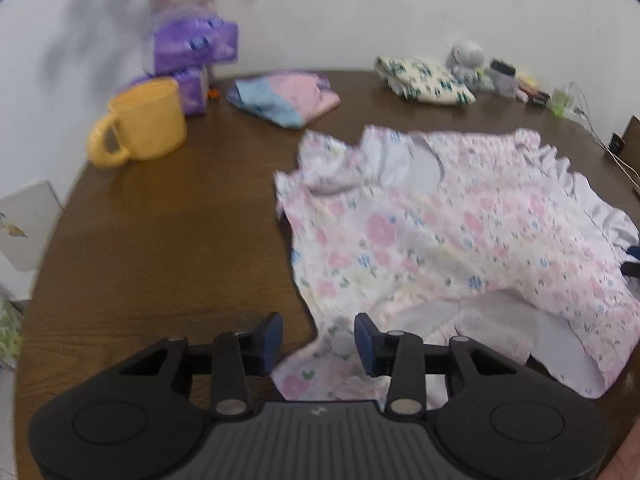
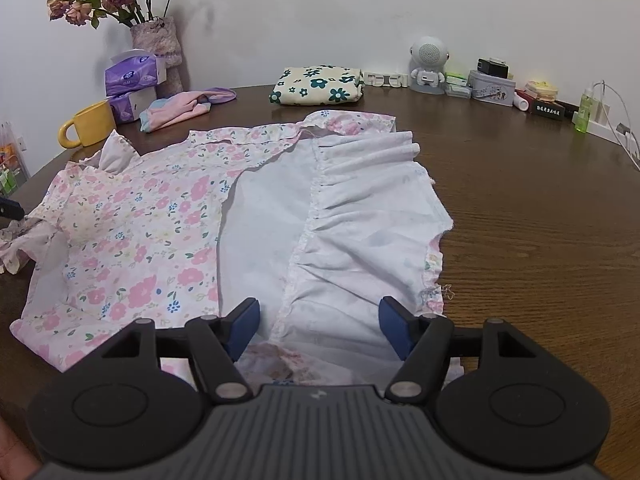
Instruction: Fold clothes
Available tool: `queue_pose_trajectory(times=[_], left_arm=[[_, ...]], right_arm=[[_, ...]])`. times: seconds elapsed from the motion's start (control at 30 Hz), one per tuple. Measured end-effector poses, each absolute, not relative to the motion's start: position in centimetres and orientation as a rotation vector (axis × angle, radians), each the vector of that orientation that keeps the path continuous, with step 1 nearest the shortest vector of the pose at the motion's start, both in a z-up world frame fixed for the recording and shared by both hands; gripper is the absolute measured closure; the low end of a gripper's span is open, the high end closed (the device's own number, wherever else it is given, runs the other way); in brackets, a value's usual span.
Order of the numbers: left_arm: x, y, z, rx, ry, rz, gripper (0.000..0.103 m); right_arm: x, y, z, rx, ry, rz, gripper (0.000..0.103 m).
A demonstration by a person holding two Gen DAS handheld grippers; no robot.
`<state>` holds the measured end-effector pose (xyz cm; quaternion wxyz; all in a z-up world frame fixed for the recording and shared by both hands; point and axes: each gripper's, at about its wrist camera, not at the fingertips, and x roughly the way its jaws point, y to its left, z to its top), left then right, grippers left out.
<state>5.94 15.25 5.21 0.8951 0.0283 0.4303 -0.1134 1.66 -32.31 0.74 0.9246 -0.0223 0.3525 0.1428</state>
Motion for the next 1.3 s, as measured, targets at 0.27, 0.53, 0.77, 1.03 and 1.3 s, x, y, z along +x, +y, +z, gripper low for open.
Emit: queue_pose_trajectory(times=[0.27, 0.53, 0.77, 1.03, 1.3], left_arm=[[5.6, 15.0, 4.3, 0.136, 0.886, -0.222, 0.091], [4.3, 14.7, 4.9, 0.123, 0.847, -0.185, 0.075], [-0.6, 14.0, 8.3, 0.092, 0.597, -0.109, 0.013], [-5.4, 10.0, 7.9, 0.038, 0.501, -0.127, 0.002], [-7.0, 6.2, 5.7, -0.025, 0.533, -0.268, 0.002]], right_arm=[[1.5, -31.8, 0.7, -0.085, 0.728, 0.276, 0.034], [0.7, -32.3, 1.4, -0.058, 0.691, 0.271, 0.032], [-0.8, -32.9, 3.2, -0.024, 0.638, 0.285, 0.019], [-4.8, -31.9, 5.2, -0.028, 0.59, 0.332, 0.001], [-8.3, -31.0, 4.2, -0.104, 0.538, 0.211, 0.0]])
